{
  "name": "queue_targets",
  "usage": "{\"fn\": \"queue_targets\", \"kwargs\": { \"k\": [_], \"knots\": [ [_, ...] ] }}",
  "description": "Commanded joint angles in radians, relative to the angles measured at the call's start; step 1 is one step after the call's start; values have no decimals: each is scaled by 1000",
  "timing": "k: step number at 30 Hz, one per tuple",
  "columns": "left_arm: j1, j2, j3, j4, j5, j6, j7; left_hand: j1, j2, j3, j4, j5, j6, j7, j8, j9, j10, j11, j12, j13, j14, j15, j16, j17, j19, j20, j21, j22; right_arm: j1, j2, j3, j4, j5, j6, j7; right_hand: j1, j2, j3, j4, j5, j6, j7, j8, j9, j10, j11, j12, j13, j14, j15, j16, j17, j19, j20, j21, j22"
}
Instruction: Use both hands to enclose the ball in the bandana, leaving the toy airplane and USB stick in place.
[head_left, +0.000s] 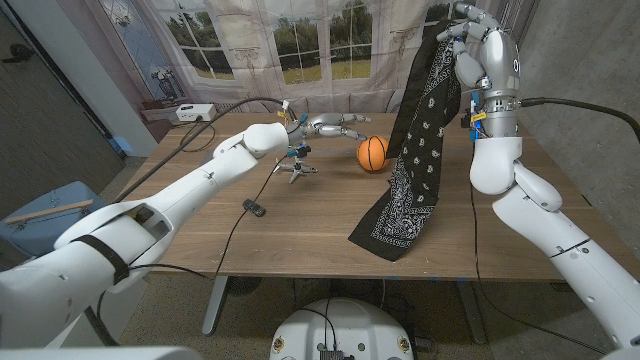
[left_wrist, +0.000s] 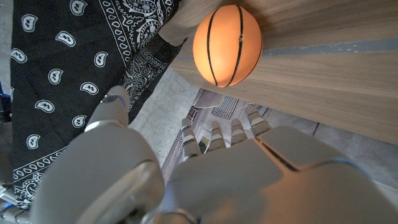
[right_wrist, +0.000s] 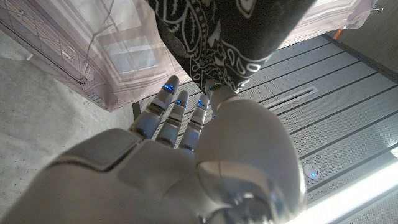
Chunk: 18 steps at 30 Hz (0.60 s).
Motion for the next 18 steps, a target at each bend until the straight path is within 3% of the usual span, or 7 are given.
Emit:
{"fn": "queue_targets", "kwargs": {
  "k": [1, 8, 11, 14, 15, 16, 18],
  "knots": [
    [5, -31, 4, -2, 66, -17, 81, 52, 17, 11, 1, -6, 47, -5, 10, 1, 41, -24, 19, 1, 36, -12, 13, 1, 28, 4, 11, -1, 3, 3, 1, -17, 2, 58, 0, 1, -4, 1, -6, 5, 10, 1, 10, -1, 10, 1, 1, 1, 12, -125, -2, 2, 2, 4, 7, 3],
    [-2, -62, 8, 49, 71, -52, 106, 82, 17, 2, 6, -17, 98, -4, 17, 1, 79, -28, 29, 0, 77, -25, 18, 1, 52, 6, 16, -2, 8, 12, -4, -19, -14, 83, -1, 0, -5, 3, -8, 7, 11, 2, 11, -4, 13, 1, -1, 1, 15, -127, -4, 1, 2, 4, 8, 3],
    [-38, -98, 29, 134, 52, -105, 53, 84, 13, -5, 9, -22, 98, 7, 12, 1, 82, -29, 29, 0, 82, -27, 17, 1, 55, 6, 16, -2, 14, 22, -13, -23, -41, 75, -8, -1, -6, 3, -8, 8, 12, 2, 12, -5, 15, 1, -1, 1, 16, -128, -5, 1, 4, 4, 9, 3],
    [-73, -142, 41, 240, -3, -173, -34, 52, -32, -51, 25, -26, 55, 39, -15, 2, 56, -9, 15, 2, 64, -7, 4, 4, 36, 8, 6, -1, 25, 39, -25, -25, -86, 35, -22, -2, -6, 4, -8, 9, 15, 0, 14, -6, 16, -1, -2, 2, 17, -128, -6, 0, 4, 4, 9, 3],
    [-82, -161, 38, 282, -36, -196, -69, 24, -47, -75, 39, -23, 58, 38, -16, 3, 49, -6, 12, 3, 54, -5, 1, 6, 26, 8, 1, 0, 29, 41, -28, -24, -87, 29, -19, -2, -7, 4, -8, 9, 14, -1, 13, -6, 15, -2, -3, 2, 17, -128, -6, 0, 4, 4, 9, 3],
    [-89, -176, 38, 318, -48, -226, -83, -9, -52, -97, 56, -21, 74, 47, -13, 4, 51, -1, 12, 4, 50, -8, 1, 8, 22, 7, -1, 1, 33, 40, -31, -22, -86, 28, -14, -2, -7, 4, -9, 9, 13, -1, 14, -7, 17, -2, -3, 2, 16, -129, -7, 0, 4, 4, 9, 3],
    [-92, -180, 40, 333, -37, -251, -70, -20, -50, -104, 62, -20, 81, 52, -12, 4, 53, 7, 12, 4, 47, -4, 0, 9, 13, 7, -4, 2, 40, 42, -36, -18, -87, 23, -11, -3, -8, 4, -9, 10, 14, 0, 14, -8, 17, -4, -4, 2, 16, -128, -8, 0, 4, 4, 10, 3]
  ]
}}
